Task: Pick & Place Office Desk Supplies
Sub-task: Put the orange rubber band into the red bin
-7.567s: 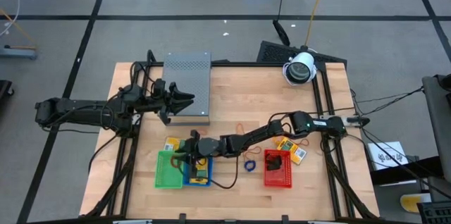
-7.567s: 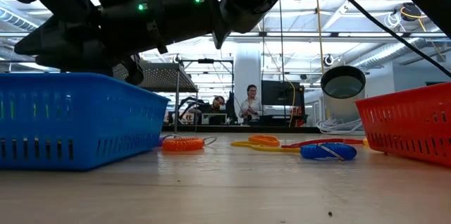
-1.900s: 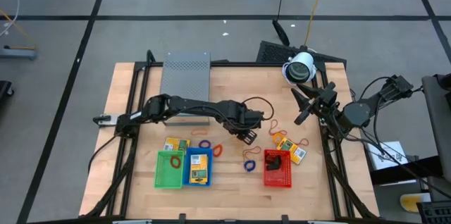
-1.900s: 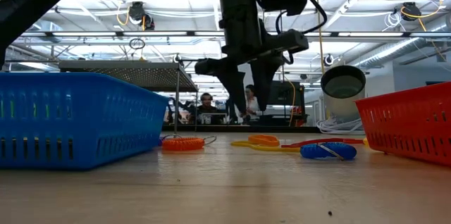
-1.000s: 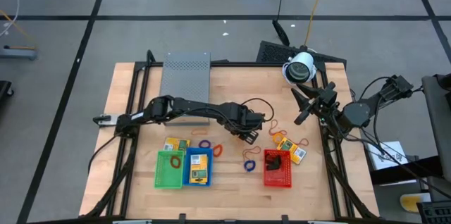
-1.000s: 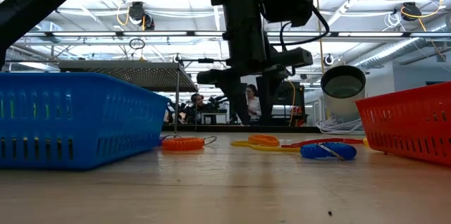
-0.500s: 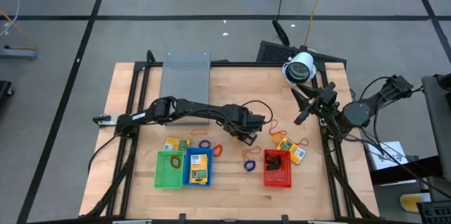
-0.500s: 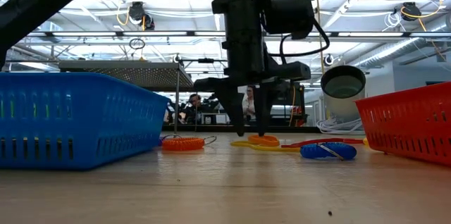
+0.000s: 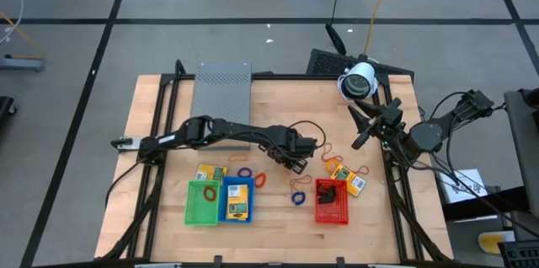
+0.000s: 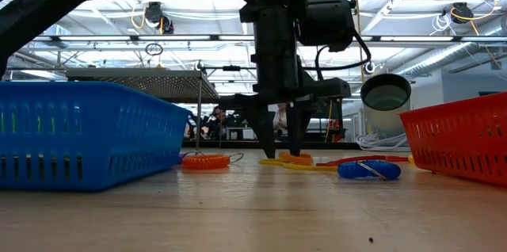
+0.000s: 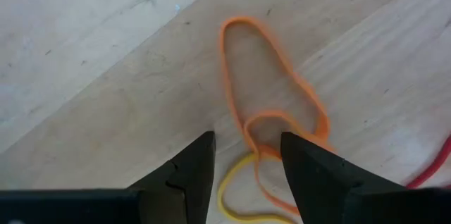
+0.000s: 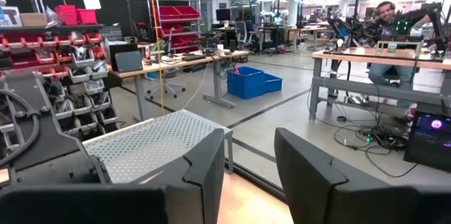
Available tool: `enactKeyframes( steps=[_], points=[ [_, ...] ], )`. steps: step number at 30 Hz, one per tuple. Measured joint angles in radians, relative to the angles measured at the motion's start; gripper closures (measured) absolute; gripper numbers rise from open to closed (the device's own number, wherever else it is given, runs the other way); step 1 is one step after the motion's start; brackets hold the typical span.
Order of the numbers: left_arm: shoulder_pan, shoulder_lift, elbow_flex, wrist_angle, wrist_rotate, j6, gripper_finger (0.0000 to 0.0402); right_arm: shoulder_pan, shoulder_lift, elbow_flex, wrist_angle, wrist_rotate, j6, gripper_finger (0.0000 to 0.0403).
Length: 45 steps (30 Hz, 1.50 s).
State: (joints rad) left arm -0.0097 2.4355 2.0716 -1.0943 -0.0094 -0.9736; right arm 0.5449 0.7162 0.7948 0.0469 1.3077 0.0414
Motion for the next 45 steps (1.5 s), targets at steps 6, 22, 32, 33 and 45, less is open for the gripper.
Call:
enactKeyframes(
  steps=[6, 22, 32, 33, 45],
  points=[
    [0.007, 0.0, -0.001, -0.003, -0.004, 0.006, 0.0248, 0.0, 0.0, 0.0, 0.001, 0.0, -0.009, 0.0287],
    [0.03, 0.0, -0.004, 0.055, 0.122, 0.078, 0.0396, 0.0, 0.0, 0.0, -0.017, 0.0, -0.01, 0.0287],
    [0.033, -0.03, -0.004, 0.141, 0.201, 0.105, 0.0398, 0.0, 0.0, 0.0, -0.023, 0.0, -0.009, 0.0287],
    [0.034, -0.033, -0.004, 0.149, 0.201, 0.105, 0.0398, 0.0, 0.0, 0.0, -0.023, 0.0, -0.009, 0.0287],
    [0.045, -0.081, 0.001, 0.155, 0.222, 0.16, 0.0399, 0.0, 0.0, 0.0, -0.022, 0.0, -0.009, 0.0287]
  ],
)
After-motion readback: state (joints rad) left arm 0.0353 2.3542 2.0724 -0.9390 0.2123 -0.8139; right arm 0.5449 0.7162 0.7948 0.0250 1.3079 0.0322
